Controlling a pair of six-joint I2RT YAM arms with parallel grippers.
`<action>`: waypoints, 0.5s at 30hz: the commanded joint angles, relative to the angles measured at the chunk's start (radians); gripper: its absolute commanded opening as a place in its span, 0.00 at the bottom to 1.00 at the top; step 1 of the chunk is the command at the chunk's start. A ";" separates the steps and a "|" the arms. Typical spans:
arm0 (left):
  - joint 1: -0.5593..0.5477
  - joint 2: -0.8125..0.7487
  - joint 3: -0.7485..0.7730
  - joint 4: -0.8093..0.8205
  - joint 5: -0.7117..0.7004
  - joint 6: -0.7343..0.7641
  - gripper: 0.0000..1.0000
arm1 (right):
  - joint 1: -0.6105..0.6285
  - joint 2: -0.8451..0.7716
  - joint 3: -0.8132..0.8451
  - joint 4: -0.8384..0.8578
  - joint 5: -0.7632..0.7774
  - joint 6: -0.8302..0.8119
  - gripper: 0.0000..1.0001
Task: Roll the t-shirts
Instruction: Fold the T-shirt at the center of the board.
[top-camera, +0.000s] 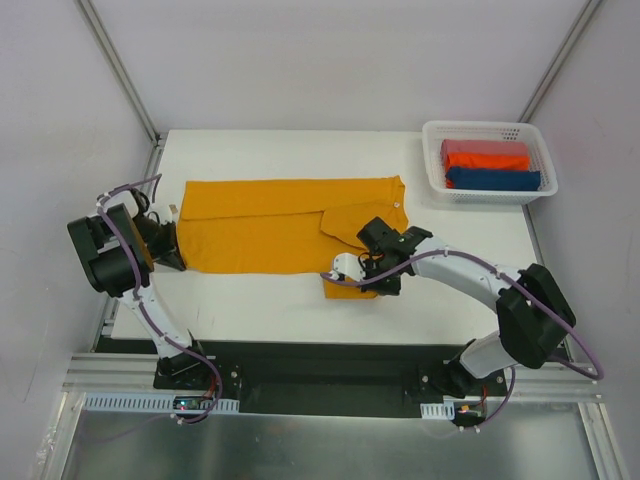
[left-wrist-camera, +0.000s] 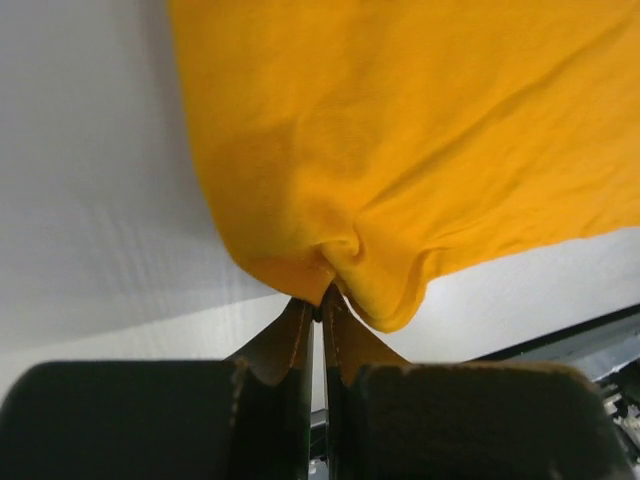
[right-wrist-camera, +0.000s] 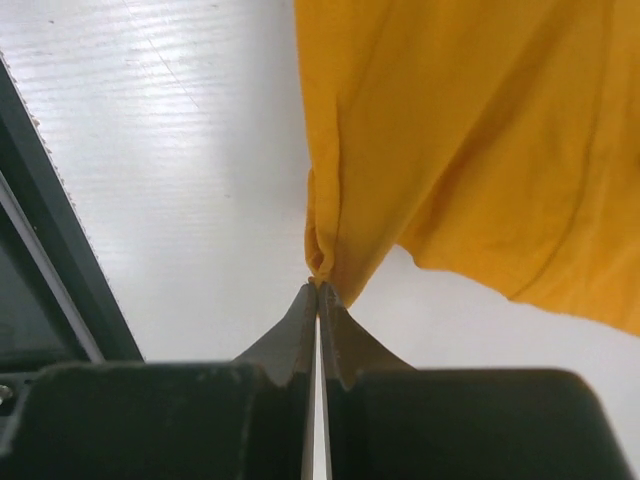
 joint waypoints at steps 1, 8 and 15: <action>-0.023 -0.100 -0.011 -0.063 0.114 0.032 0.00 | -0.036 -0.090 0.098 -0.104 0.061 0.055 0.01; -0.026 -0.169 0.032 -0.081 0.151 0.000 0.00 | -0.128 -0.107 0.189 -0.105 0.134 0.117 0.01; -0.032 -0.125 0.140 -0.129 0.134 0.006 0.00 | -0.227 -0.079 0.245 -0.084 0.124 0.134 0.01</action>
